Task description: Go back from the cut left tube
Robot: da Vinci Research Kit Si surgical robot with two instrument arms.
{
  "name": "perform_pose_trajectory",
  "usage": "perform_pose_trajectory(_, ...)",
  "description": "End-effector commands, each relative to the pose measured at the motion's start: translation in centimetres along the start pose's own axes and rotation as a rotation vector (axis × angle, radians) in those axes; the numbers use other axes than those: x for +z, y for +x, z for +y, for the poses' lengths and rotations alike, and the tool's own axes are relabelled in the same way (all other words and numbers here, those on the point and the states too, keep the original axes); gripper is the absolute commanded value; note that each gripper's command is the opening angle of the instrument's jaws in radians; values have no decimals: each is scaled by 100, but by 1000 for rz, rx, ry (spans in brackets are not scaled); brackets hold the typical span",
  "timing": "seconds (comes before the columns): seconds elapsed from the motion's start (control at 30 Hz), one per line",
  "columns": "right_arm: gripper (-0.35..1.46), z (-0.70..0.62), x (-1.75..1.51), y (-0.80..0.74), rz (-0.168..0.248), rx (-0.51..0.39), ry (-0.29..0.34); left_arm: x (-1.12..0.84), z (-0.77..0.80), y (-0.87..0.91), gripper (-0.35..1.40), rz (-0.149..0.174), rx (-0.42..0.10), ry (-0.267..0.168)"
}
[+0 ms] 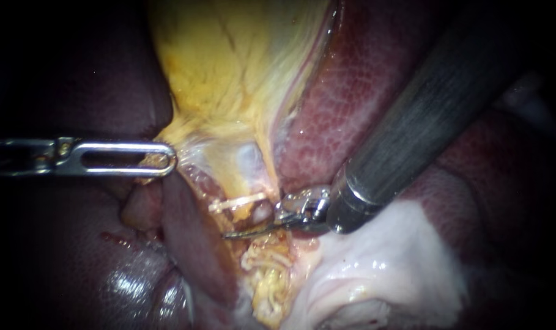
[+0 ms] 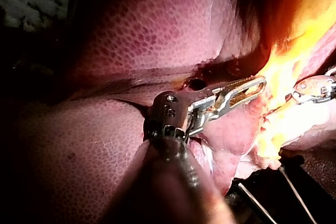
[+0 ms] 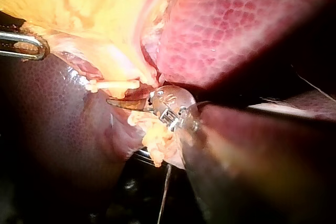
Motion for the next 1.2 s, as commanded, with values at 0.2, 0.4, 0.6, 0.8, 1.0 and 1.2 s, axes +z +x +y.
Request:
perform_pose_trajectory(0.2, -35, -2, 0, 0, 3, -1, 1, 0, 0, 0, -35, 0, 0, 0)
perform_pose_trajectory(0.4, 22, -7, 0, -2, 20, 4, 7, 0, 0, 0, -35, 0, 0, 0)
perform_pose_trajectory(0.6, 120, -12, 2, 5, 98, -40, -32, -1, 1, 0, -35, 0, 0, 0)
perform_pose_trajectory(0.8, 123, -13, 1, 4, 100, -56, -35, 0, 1, 0, -35, 0, 0, 0)
perform_pose_trajectory(1.0, 125, -14, -3, 2, 98, -69, -33, 0, 1, 1, -35, 0, 0, 0)
perform_pose_trajectory(1.2, 138, -22, -28, -7, 111, -186, -47, -1, 1, 1, -35, 0, 0, 0)
